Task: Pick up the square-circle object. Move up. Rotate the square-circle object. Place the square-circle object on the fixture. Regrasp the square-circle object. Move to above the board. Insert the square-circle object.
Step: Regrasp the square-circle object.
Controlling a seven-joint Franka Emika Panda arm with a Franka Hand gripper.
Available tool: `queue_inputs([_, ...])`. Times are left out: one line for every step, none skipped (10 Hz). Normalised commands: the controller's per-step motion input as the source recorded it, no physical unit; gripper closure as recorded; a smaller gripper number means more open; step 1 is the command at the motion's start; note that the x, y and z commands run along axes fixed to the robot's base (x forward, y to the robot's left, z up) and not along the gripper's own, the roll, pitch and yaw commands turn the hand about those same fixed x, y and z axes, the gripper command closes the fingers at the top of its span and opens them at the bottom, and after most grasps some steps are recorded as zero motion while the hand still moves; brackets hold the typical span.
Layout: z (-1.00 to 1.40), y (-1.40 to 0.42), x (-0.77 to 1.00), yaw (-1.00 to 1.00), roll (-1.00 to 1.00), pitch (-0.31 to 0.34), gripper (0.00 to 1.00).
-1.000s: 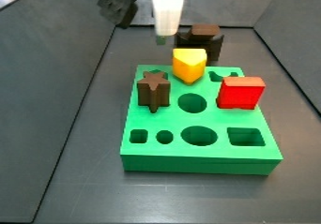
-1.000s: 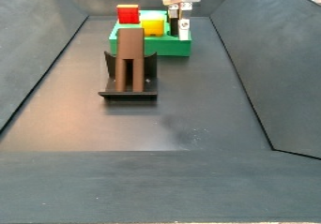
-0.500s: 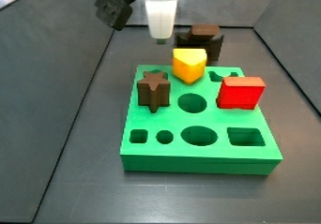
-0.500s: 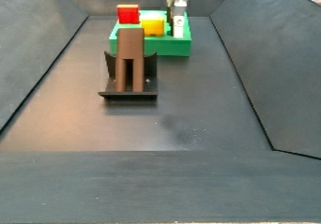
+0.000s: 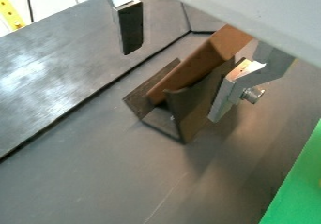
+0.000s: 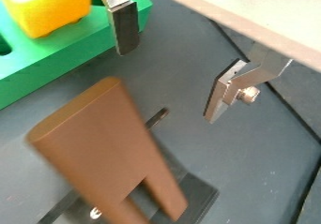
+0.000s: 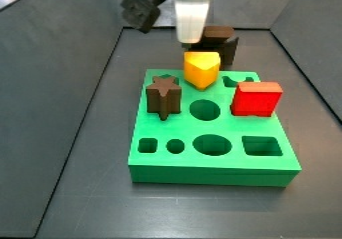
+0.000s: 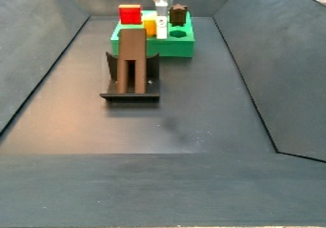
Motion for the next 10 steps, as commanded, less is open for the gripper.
queue_inputs([-0.01,-0.02,1.00,0.05,0.05,0.173,0.00])
queue_inputs([-0.01,-0.02,1.00,0.05,0.04,0.174,0.00])
queue_inputs([-0.01,-0.02,0.98,0.05,0.02,0.172,0.00])
queue_inputs([-0.01,-0.02,0.89,0.05,0.02,0.174,0.00])
queue_inputs([-0.01,-0.02,0.78,0.05,0.01,0.176,0.00])
queue_inputs([-0.01,-0.02,0.69,0.05,0.00,0.180,0.00])
queue_inputs([0.00,-0.02,0.59,0.06,0.00,0.190,0.00])
queue_inputs([0.00,-0.02,0.54,0.06,0.00,0.193,0.00])
queue_inputs([-0.01,-0.02,0.45,0.06,-0.01,0.193,0.00])
queue_inputs([0.00,-0.01,0.41,0.06,-0.01,0.196,0.00])
